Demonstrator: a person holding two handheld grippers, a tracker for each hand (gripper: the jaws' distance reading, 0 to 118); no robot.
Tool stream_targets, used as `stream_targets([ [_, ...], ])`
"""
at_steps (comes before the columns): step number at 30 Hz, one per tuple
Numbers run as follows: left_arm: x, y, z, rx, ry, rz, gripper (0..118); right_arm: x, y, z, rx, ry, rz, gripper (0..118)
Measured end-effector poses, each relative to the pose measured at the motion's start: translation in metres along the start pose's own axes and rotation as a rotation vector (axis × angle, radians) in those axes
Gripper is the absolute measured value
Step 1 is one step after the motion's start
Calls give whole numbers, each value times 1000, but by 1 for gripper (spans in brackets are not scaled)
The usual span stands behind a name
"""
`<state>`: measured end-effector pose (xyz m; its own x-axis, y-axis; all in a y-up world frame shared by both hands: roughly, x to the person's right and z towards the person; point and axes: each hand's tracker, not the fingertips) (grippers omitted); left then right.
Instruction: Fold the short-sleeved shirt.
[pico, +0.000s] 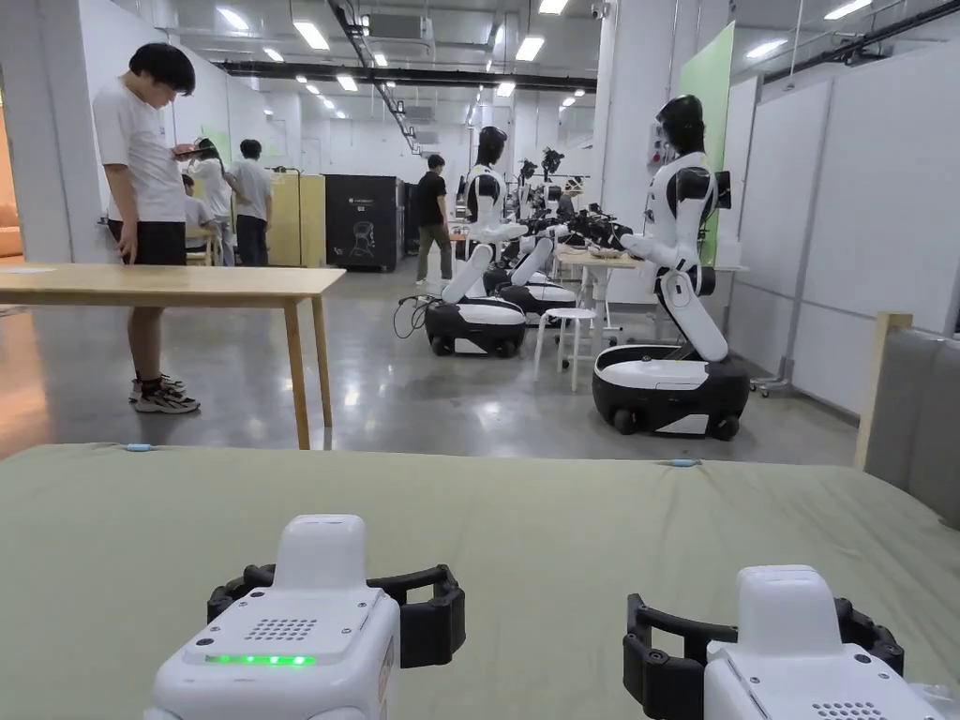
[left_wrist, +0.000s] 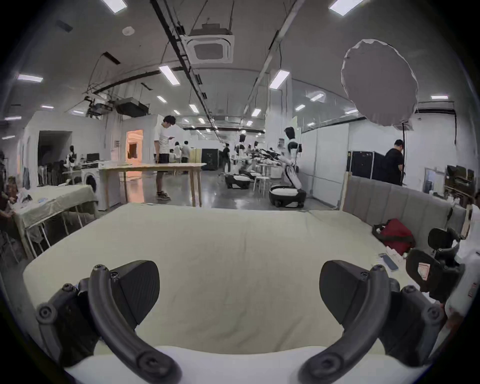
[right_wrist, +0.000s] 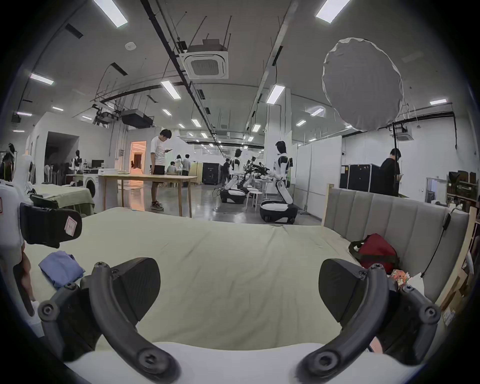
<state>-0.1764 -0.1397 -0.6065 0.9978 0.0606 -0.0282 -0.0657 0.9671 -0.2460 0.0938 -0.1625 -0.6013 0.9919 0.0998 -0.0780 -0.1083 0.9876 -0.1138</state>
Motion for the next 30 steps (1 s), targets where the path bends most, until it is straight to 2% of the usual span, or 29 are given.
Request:
stream_targets([
  [3,3,1,3,-16,-27,-54,118,1,1,1,-3,3,-2,118],
  [6,16,1,5,17,96,-156,118,3,2,1,-4,-1,-6,118],
  [8,20,-1,8,46,123,-187,118,4,3,2,-8,-1,-13,118],
  [30,4,3,15,5,60,-105,118,9,7,8,-18,3,-2,118],
])
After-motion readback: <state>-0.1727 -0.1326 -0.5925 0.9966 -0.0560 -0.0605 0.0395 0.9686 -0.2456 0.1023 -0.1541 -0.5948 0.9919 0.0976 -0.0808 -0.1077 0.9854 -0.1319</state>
